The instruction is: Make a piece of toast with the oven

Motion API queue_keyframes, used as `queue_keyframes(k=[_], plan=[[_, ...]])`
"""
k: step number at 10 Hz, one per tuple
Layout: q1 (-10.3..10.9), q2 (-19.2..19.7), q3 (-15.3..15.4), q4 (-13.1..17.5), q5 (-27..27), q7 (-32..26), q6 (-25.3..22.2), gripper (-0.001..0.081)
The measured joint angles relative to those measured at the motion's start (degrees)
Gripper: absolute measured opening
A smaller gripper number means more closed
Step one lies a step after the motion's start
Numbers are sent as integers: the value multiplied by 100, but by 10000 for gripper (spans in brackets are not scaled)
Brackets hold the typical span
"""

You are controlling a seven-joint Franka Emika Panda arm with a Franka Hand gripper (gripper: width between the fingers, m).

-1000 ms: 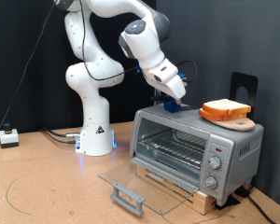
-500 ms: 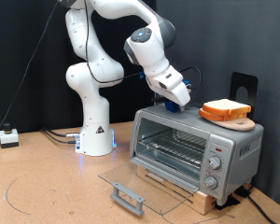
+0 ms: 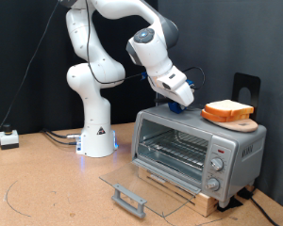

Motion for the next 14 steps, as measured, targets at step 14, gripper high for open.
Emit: queue_keyframes(k=[14], plan=[[-306,-708,-744,446,-567,-954,-13,398]])
